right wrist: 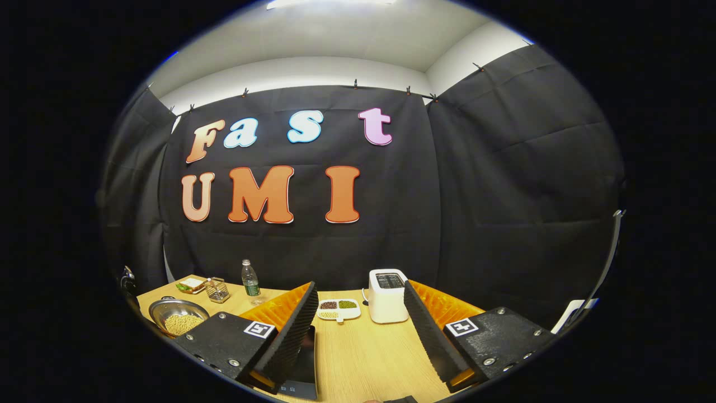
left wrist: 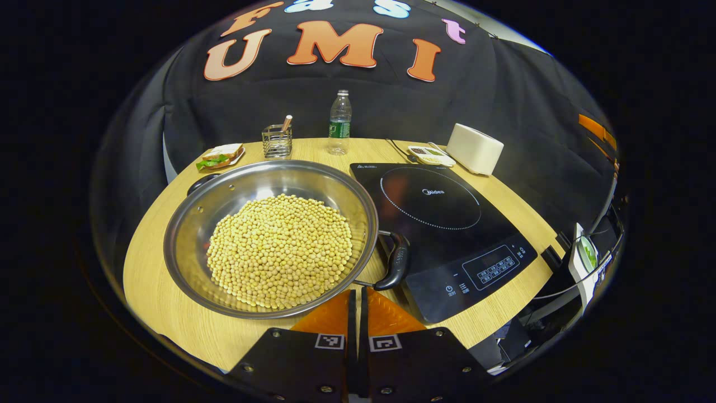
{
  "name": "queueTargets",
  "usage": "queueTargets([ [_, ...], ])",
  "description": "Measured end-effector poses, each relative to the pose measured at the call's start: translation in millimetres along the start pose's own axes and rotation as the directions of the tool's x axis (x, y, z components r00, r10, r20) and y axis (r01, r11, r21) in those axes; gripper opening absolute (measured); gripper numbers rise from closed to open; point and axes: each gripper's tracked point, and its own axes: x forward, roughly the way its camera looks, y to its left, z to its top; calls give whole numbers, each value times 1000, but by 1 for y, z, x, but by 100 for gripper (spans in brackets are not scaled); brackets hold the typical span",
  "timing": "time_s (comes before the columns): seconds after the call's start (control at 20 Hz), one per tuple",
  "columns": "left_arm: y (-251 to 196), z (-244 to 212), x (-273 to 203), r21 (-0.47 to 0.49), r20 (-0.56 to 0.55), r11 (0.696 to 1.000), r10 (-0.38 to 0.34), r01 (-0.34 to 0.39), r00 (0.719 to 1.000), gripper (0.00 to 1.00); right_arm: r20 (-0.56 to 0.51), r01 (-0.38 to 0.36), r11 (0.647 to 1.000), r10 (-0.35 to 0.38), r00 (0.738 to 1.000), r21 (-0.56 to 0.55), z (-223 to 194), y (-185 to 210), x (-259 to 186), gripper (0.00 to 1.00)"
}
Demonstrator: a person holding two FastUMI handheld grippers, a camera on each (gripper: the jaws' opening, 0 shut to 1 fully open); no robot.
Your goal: First push the handle of the pot to place it horizontally, then grasp the pot with both hands and set it on the induction cooktop.
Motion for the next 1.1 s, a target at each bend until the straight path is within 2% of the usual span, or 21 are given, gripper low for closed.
queueTargets([
  [0.2,-7,7,13,-4,1,1000,-9,9,1000,2,-1,8,1000,-8,1000,-6,0,-6,0,95],
  [0.25,-8,7,13,-6,4,1000,-9,9,1000,2,-5,9,1000,-9,1000,-7,-1,-7,1,99],
  [0.35,-11,11,18,-6,6,1000,-11,12,1000,2,-10,11,1000,-11,1000,-12,-3,-8,1,95],
  [1.1,-19,38,56,-40,9,999,-20,20,1000,1,-28,15,1000,-16,999,-17,-13,-11,10,95],
])
